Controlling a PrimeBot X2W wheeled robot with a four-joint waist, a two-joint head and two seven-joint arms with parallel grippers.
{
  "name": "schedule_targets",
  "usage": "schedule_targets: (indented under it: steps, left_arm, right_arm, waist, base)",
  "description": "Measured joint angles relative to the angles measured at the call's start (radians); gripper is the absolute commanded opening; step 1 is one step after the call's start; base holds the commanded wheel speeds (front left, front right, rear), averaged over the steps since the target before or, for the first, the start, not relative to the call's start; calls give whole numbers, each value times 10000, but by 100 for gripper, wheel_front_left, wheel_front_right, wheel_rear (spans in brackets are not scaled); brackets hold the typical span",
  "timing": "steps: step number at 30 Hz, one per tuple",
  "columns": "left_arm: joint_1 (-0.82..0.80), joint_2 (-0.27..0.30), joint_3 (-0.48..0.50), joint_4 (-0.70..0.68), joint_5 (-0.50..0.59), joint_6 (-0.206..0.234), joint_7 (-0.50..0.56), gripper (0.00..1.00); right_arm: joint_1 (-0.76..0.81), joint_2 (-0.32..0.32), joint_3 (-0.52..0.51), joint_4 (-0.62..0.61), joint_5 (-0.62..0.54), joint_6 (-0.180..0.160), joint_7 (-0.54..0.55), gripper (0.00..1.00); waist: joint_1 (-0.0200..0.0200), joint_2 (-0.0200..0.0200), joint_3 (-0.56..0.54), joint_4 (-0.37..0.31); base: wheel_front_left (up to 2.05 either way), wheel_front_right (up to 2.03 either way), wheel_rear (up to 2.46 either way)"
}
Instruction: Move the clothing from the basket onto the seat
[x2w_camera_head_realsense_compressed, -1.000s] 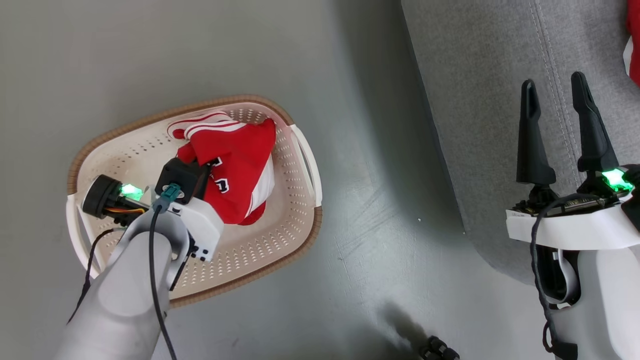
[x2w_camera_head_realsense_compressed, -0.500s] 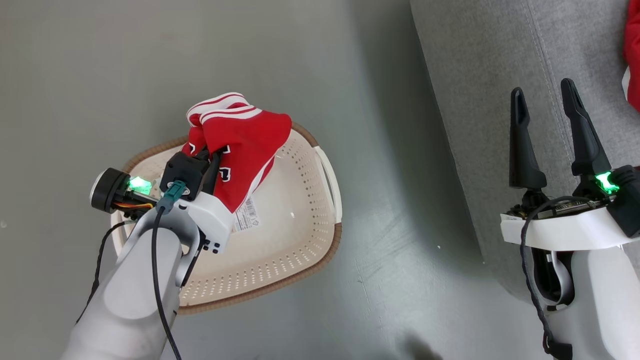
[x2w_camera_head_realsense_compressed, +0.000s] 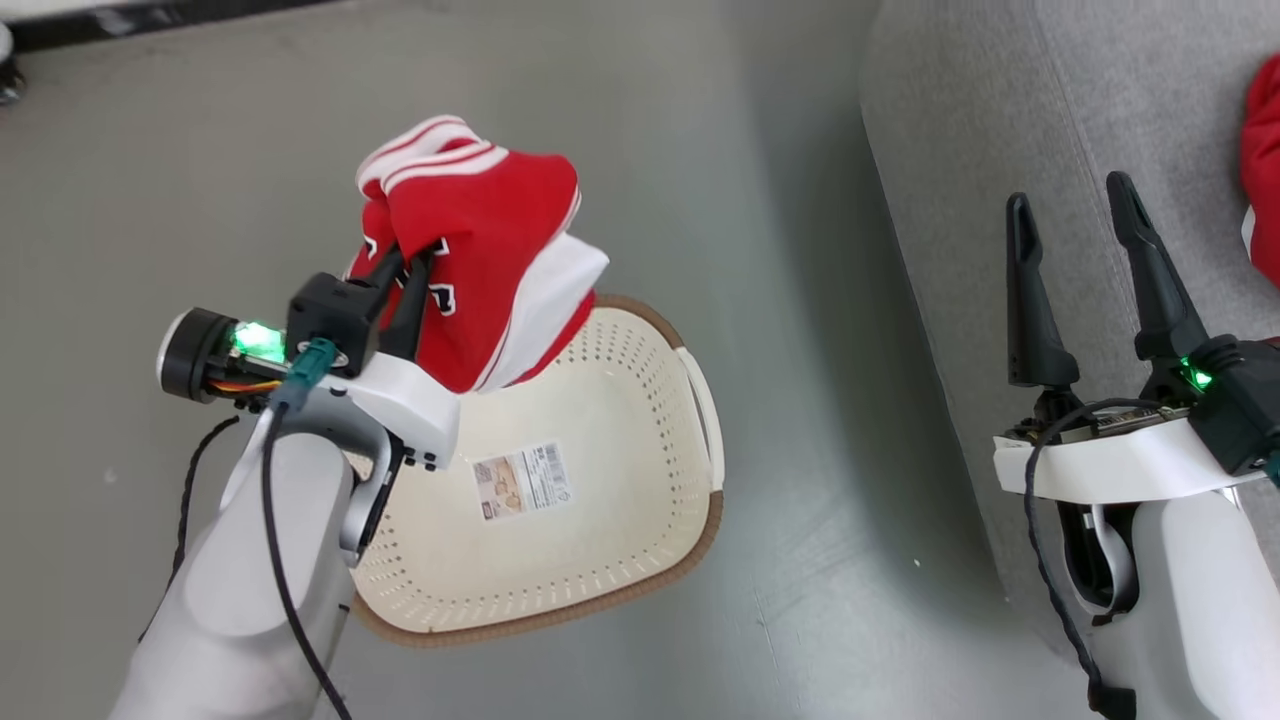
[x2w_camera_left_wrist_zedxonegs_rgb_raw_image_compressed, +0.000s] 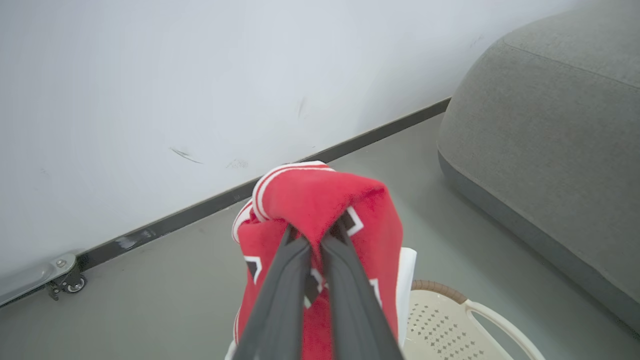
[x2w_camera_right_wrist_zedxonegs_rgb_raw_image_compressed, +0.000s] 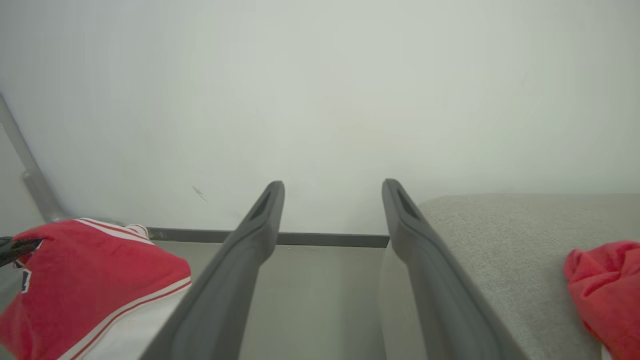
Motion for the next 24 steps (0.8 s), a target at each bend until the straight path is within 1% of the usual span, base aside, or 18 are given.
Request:
schedule_targets:
  steps: [10, 15, 17, 24]
  left_arm:
    - [559, 119, 357, -953, -343, 13, -31, 0]
    - [708, 132, 405, -1294, -433, -27, -31, 0]
    - [848, 199, 370, -1365, -495, -198, -31, 0]
    - [976, 389, 163, -1628, -500, -539, -29, 0]
  right_arm:
    - [1, -21, 236, 378, -470, 0, 0, 100]
    - [5, -140, 589, 679, -579, 0, 0, 100]
    - [8, -282, 840, 901, -583, 0, 0, 100]
    - [60, -552, 1459, 1593, -612, 0, 0, 100]
  waist:
    - [0, 0, -976, 470]
    - [-1, 0, -1496, 694]
    - [0, 0, -1813, 826]
    - [0, 0, -2560, 1107]
  base:
    - [0, 0, 0]
    - [0, 0, 0]
    - [0, 0, 0]
    - [0, 0, 0]
